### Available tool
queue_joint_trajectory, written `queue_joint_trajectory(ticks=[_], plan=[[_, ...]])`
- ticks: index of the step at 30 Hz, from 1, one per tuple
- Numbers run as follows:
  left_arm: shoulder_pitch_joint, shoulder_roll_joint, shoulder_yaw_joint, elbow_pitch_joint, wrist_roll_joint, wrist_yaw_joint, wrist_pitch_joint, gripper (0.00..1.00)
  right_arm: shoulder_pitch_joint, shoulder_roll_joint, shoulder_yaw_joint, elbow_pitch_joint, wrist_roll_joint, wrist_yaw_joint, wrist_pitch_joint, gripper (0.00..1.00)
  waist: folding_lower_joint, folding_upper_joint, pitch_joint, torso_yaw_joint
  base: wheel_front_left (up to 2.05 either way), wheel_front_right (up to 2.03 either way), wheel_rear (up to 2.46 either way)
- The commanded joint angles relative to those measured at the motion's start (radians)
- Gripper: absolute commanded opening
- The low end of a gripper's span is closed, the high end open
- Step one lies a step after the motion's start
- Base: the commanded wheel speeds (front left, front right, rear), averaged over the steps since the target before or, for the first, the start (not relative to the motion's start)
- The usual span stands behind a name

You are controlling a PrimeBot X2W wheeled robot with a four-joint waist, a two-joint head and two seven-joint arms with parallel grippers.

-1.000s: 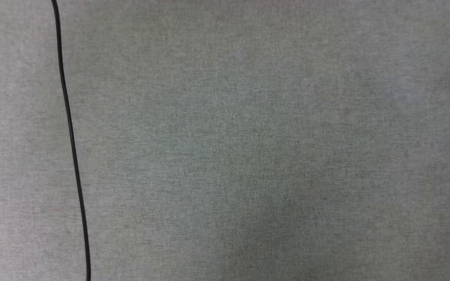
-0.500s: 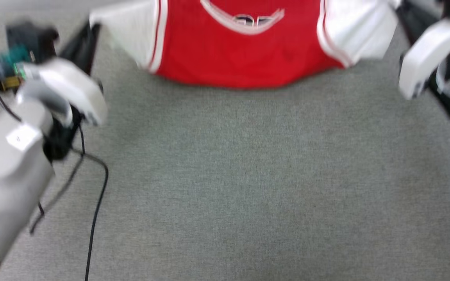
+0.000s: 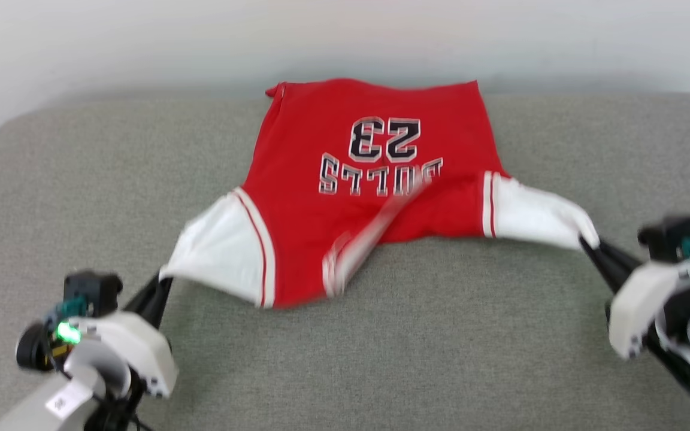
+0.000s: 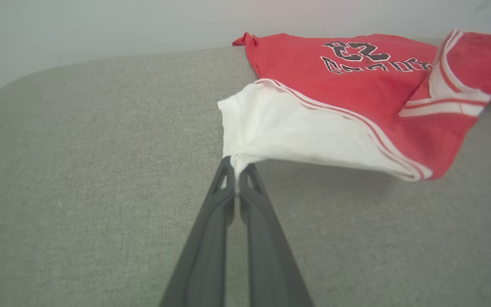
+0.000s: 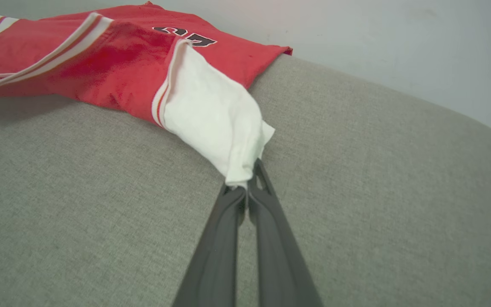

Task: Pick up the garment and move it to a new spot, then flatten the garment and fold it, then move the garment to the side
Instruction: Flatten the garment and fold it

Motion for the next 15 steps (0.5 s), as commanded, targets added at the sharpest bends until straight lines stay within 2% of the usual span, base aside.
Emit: queue_joint_trajectory(ticks=[1,6,15], plan=[[0.039,0.013,0.006,-0.015,-0.016,0.018,-0.003,0.0,0.054,-0.014,-0.017,-0.01,0.006,-0.001,-0.005,0.0,0.0003,-0.0001,-0.027,-0.002,0.0,0.0,0.0],[0.164,0.043,0.022,-0.059,-0.049,0.07,-0.005,0.0,0.221,-0.016,-0.09,-0.033,0.018,-0.001,-0.01,0.0,0.0003,-0.0001,-0.062,-0.01,0.0,0.0,0.0],[0.366,0.056,0.091,-0.143,-0.08,0.141,-0.008,0.0,0.488,0.004,-0.247,-0.097,-0.012,-0.002,0.008,0.0,0.0003,-0.0001,-0.114,-0.014,0.0,0.0,0.0]])
